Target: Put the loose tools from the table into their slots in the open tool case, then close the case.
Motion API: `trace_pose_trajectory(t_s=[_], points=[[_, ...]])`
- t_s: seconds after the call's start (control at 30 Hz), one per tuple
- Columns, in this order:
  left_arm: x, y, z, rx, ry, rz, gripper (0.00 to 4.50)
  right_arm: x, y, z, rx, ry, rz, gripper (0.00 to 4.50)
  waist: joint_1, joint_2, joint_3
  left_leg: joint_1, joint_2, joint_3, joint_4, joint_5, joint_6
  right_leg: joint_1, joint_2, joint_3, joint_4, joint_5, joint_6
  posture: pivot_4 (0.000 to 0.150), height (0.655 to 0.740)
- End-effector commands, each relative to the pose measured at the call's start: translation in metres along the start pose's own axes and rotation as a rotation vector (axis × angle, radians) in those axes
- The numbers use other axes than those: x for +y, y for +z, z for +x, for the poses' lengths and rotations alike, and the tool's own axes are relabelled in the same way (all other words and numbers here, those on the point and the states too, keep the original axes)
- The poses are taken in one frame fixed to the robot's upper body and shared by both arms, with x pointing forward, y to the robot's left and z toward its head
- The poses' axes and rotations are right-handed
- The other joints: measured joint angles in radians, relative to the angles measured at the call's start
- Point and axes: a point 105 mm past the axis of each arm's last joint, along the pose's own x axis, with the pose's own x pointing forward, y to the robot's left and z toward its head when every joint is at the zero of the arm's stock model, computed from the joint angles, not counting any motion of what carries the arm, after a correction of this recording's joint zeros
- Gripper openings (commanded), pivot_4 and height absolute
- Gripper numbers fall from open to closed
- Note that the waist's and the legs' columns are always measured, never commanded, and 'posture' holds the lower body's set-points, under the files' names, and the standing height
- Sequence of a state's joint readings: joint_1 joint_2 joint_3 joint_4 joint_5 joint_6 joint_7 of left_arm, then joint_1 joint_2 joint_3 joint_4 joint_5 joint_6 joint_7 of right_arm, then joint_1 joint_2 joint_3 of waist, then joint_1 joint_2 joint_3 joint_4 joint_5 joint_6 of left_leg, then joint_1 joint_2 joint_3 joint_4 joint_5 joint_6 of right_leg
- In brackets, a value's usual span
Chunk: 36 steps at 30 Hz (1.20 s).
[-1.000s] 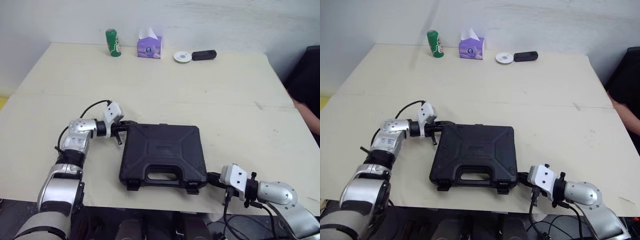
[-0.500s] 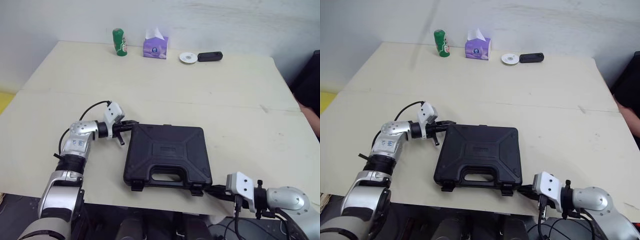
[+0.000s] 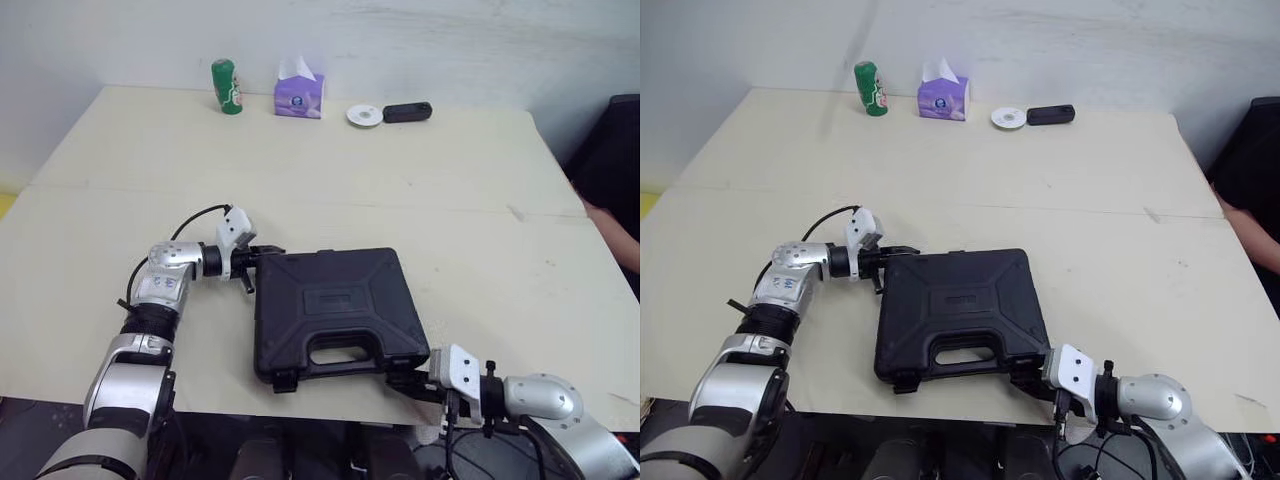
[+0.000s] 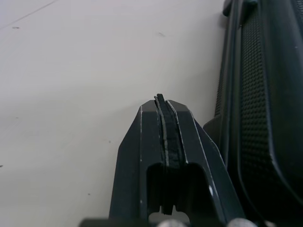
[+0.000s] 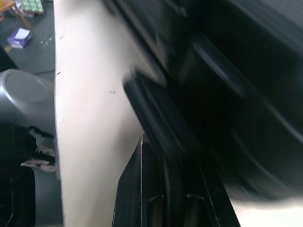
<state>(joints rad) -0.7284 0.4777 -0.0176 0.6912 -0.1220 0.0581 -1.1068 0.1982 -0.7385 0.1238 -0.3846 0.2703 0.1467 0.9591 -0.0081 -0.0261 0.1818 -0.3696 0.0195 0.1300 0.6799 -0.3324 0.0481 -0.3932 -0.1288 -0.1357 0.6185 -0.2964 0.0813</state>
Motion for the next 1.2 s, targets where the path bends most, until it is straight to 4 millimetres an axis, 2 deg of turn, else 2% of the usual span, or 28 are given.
trace_pose_trajectory(t_s=[0.03, 0.2, 0.47, 0.73, 0.93, 1.0, 1.07, 1.2], points=[[-0.006, 0.001, -0.014, -0.019, -0.005, 0.009, 0.03, -0.02, -0.019, -0.005, 0.086, -0.095, -0.009, 0.0, -0.004, 0.0, 0.0, 0.0, 0.0, 0.0, 0.0, 0.0, 0.0, 0.0, 0.0, 0.0, 0.0, 0.0, 0.0, 0.15, 0.74], [-0.024, 0.002, -0.026, -0.041, -0.005, -0.002, 0.03, -0.026, -0.027, -0.008, 0.123, -0.106, -0.065, 0.0, -0.001, 0.001, 0.0, 0.0, 0.0, -0.001, 0.0, 0.0, -0.001, 0.0, -0.001, 0.001, 0.001, 0.0, 0.0, 0.15, 0.74], [-0.055, -0.003, -0.036, -0.072, 0.072, -0.089, 0.03, -0.062, -0.024, -0.012, 0.098, -0.262, -0.152, 0.0, 0.007, 0.002, 0.001, 0.001, -0.001, -0.001, 0.0, -0.004, -0.006, 0.001, -0.003, 0.001, 0.001, 0.0, 0.0, 0.15, 0.74], [-0.064, -0.011, -0.04, -0.068, 0.172, -0.16, 0.03, -0.085, -0.023, -0.015, 0.082, -0.36, -0.164, 0.0, 0.008, 0.003, 0.002, 0.0, -0.001, -0.001, 0.0, -0.004, -0.006, 0.001, -0.003, 0.001, 0.0, 0.0, 0.0, 0.15, 0.74], [-0.058, -0.012, -0.043, -0.091, 0.268, -0.148, 0.03, -0.097, -0.035, -0.036, 0.087, -0.469, -0.082, 0.0, 0.012, 0.004, 0.002, 0.0, -0.002, -0.001, 0.0, -0.004, -0.006, 0.001, -0.003, 0.001, 0.0, 0.0, 0.0, 0.15, 0.74], [-0.051, -0.013, -0.053, -0.125, 0.298, -0.165, 0.03, -0.108, -0.033, -0.055, 0.078, -0.545, -0.04, 0.0, 0.016, 0.005, 0.003, 0.0, -0.002, -0.002, 0.0, -0.004, -0.006, 0.001, -0.004, 0.001, 0.0, 0.0, 0.0, 0.15, 0.74], [-0.047, -0.011, -0.061, -0.164, 0.313, -0.171, 0.03, -0.112, -0.033, -0.066, 0.084, -0.574, -0.028, 0.0, 0.02, 0.006, 0.004, -0.001, -0.002, -0.002, 0.0, -0.004, -0.005, 0.001, -0.004, 0.001, 0.0, 0.0, 0.0, 0.15, 0.74], [-0.038, 0.012, -0.081, -0.274, 0.318, -0.128, 0.03, -0.108, -0.037, -0.079, 0.104, -0.599, -0.013, 0.0, 0.027, 0.007, 0.004, -0.001, -0.002, -0.002, -0.001, -0.005, -0.006, -0.001, -0.003, 0.0, -0.001, -0.001, -0.001, 0.15, 0.74]])
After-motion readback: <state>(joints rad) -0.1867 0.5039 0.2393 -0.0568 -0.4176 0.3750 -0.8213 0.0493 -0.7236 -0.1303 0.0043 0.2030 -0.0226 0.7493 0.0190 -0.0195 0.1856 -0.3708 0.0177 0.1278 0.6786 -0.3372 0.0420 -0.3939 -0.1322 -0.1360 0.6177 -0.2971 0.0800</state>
